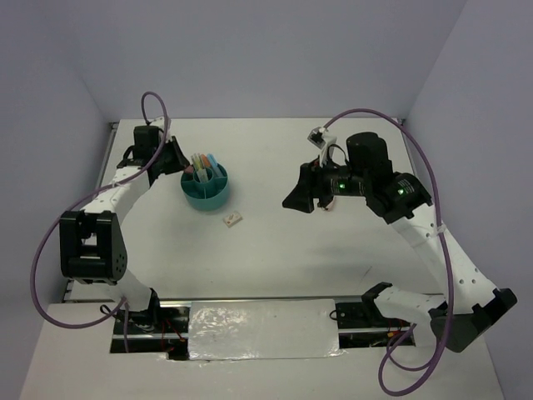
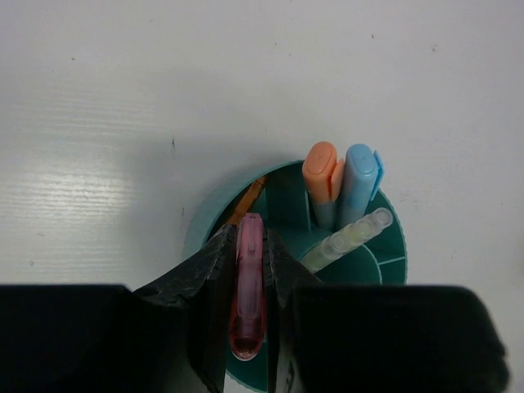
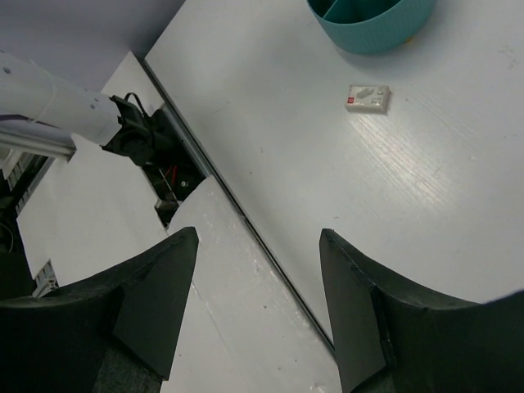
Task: Sort the stationery into containers
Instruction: Place the pen in the storage box.
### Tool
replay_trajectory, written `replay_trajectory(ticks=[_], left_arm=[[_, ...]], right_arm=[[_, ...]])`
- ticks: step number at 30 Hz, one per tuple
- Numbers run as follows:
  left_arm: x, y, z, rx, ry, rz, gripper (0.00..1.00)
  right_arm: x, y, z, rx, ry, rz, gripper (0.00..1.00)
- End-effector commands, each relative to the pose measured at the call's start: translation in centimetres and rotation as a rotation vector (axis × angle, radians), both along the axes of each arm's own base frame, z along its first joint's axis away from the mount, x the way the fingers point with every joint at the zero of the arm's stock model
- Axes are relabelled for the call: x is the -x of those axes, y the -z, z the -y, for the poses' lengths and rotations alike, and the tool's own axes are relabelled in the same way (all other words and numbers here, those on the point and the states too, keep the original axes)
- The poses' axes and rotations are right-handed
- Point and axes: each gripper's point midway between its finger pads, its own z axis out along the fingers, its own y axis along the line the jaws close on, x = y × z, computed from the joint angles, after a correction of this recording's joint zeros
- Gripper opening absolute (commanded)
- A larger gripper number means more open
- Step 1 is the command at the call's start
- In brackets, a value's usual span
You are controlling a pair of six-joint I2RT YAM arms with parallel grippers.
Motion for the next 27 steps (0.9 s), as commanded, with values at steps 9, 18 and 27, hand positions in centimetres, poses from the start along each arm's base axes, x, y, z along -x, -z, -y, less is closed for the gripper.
replay_trajectory(ticks=[9,18,27], left_arm=[[0.2,-4.5,-1.0,-0.012,-0.053,0.132,0.82],[4.8,-8.5,-5.0,-0.003,-0.397,0.003,0.91],[13.7,-8.1,-1.5,0.236,-0.355,-0.01,0.99]], right_arm=[[-1.1,0.5,-1.4,-0.003,-0.05,0.0,0.69],[-5.8,13.8,-7.8,0.393,0.07,-0.008,0.77],[-12.3,20.1,-15.1,0.456,0.204,0.082,0.78]])
